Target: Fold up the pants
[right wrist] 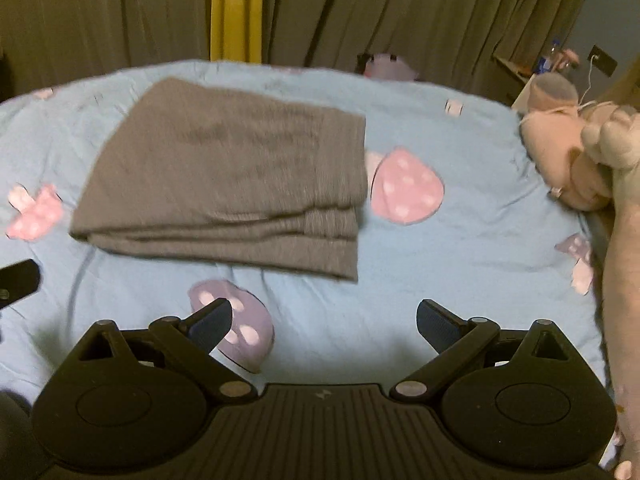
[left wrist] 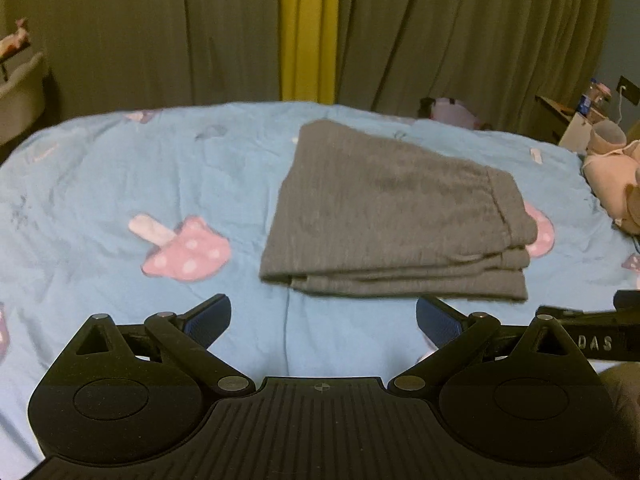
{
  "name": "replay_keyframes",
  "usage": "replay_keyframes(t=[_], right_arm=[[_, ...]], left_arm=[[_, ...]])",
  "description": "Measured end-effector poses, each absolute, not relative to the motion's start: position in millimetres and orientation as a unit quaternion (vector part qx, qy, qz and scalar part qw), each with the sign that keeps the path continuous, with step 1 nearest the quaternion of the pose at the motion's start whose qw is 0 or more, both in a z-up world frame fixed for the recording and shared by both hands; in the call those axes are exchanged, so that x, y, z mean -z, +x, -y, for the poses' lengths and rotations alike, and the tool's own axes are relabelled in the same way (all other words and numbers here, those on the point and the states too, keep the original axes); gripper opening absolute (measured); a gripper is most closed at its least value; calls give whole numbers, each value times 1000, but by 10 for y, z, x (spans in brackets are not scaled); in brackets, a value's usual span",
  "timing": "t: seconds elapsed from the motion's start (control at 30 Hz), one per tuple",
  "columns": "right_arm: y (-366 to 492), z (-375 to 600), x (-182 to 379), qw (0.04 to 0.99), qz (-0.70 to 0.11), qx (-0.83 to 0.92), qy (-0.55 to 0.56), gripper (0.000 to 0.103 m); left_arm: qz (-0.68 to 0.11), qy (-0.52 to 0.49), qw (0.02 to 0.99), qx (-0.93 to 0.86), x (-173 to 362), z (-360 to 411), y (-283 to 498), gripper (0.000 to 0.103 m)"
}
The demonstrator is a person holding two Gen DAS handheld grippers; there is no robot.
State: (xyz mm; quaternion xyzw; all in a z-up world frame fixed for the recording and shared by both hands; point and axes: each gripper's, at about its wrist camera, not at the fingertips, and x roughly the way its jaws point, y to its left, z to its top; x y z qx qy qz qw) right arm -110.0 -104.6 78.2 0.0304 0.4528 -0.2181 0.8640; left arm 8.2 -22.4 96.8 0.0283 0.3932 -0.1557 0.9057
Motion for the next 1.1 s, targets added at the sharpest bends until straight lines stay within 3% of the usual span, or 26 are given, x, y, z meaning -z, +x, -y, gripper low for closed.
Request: replay_keyframes(t=[0.53, 1.1], right_arm=[[-930, 1122, -980, 861, -454, 221, 55, 99], [-936, 958, -1009, 871, -441, 216, -1, 99]], left_arm=[[-418, 53, 901, 105, -1058, 433, 237, 103], [-430, -1, 896, 110, -858, 406, 221, 103]])
